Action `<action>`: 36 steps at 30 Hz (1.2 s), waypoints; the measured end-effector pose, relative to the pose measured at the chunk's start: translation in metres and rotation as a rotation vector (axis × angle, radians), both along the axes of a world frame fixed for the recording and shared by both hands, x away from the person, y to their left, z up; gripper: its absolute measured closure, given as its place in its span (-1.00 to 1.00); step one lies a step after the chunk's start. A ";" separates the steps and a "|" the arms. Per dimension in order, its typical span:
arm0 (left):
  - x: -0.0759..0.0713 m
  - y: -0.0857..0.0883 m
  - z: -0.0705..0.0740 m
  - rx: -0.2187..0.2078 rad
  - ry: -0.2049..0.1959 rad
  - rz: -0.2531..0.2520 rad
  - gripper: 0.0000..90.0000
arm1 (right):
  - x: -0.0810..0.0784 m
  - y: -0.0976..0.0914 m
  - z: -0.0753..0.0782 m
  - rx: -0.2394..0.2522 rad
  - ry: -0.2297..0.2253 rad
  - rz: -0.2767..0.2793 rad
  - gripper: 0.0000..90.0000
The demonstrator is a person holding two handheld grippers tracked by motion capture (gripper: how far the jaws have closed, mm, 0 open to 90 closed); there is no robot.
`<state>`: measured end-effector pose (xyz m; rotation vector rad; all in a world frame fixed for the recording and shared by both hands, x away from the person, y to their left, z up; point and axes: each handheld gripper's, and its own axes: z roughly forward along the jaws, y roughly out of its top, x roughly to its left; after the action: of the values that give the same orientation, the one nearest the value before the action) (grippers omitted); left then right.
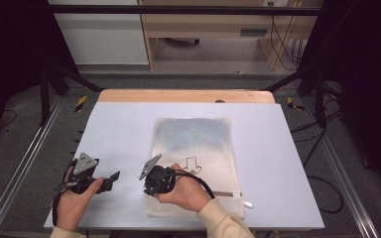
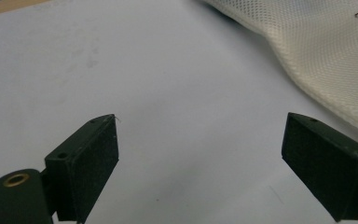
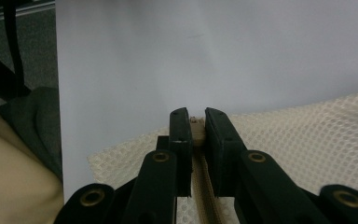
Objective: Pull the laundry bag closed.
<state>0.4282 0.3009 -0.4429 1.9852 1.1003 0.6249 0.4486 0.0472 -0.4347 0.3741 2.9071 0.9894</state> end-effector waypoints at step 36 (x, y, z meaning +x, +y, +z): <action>-0.038 -0.059 0.004 -0.021 0.034 -0.238 -0.87 | 0.003 -0.013 0.010 0.082 -0.051 -0.014 0.81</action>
<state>0.3900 0.2420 -0.4387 2.0754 0.8682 0.4531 0.4520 0.0341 -0.4248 0.3675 2.8214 1.1014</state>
